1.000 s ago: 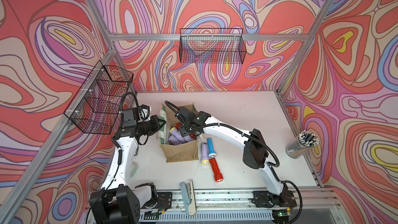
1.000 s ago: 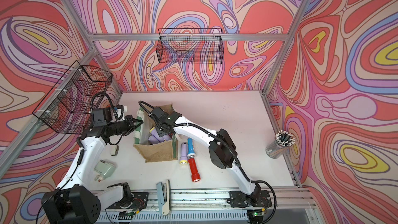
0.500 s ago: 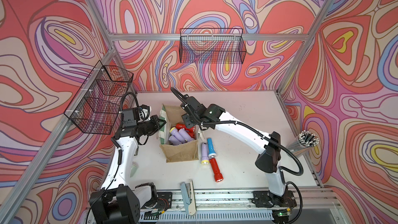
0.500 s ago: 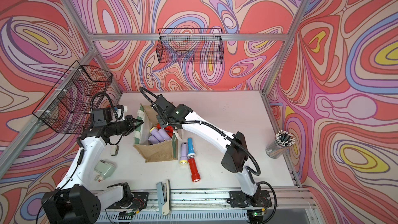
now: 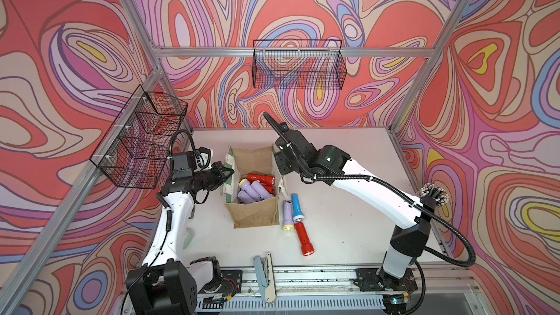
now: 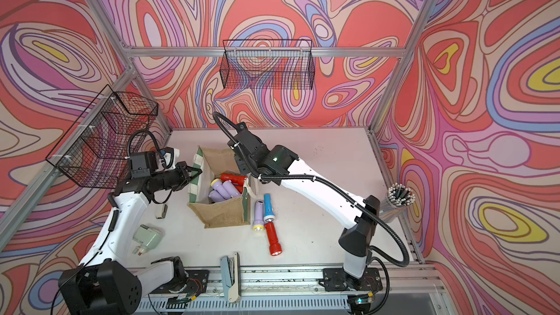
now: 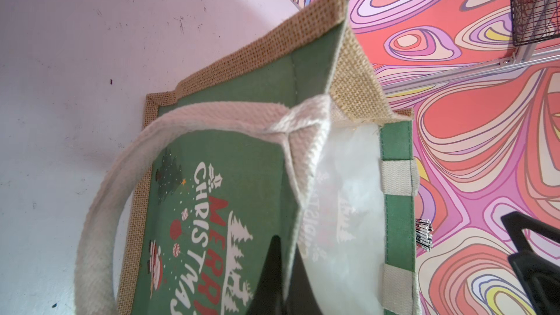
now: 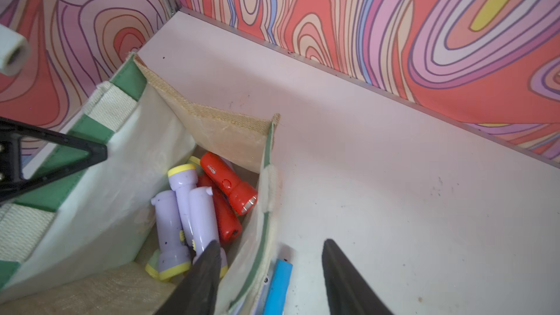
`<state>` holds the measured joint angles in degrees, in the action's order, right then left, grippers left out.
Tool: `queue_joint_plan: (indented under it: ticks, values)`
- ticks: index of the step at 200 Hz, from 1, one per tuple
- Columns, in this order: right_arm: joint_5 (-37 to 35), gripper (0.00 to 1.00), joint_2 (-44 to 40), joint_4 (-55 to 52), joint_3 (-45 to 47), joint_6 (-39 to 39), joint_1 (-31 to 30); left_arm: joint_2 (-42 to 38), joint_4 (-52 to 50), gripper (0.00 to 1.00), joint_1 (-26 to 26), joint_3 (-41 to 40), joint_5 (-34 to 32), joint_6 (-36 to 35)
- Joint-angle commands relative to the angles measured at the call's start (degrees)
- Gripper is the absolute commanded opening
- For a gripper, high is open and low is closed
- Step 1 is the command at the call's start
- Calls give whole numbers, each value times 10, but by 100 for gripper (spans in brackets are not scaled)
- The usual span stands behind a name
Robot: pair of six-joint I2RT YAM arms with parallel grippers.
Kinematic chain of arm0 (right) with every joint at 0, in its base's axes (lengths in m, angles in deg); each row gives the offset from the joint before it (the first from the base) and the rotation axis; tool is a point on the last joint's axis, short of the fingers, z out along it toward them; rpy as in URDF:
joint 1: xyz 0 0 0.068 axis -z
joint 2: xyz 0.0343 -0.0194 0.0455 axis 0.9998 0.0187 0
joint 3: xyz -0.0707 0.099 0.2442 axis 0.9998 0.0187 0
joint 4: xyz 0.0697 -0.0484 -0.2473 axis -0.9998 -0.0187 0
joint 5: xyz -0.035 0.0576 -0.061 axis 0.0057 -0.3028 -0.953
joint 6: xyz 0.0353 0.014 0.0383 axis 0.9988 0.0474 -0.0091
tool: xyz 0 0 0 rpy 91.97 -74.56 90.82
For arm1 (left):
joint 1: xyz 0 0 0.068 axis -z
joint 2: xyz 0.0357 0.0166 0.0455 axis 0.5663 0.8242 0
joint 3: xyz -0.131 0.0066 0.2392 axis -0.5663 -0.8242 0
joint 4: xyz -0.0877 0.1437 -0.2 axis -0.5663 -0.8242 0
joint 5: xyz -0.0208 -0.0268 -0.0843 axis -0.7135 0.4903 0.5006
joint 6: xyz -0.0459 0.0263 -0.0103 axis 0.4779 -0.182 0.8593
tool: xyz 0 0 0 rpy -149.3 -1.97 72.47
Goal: Put the flashlights into the tote bags
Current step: Place the flashlight in the canvas bag, then pick up the flashlight from the center of the board.
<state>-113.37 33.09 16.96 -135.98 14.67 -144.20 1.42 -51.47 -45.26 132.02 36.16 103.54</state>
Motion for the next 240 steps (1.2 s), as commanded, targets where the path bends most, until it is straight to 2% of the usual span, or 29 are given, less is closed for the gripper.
queue_joint_plan:
  ticks: [1,37,99,130,202,240]
  values:
    - [-38,56,-50,13,44,19,-3,-17,26,0,0,-1,21,4]
    - [-37,56,-103,6,121,61,15,-22,21,0,0,1,20,1]
    - [121,57,-159,59,303,161,130,-22,23,0,0,-2,19,3]
    - [200,57,-135,83,348,196,163,-22,18,0,0,-2,17,0]
    - [311,57,-59,160,415,252,162,-18,18,0,0,-5,17,-1]
    - [329,56,-18,188,431,265,161,-18,19,0,0,-4,15,-2]
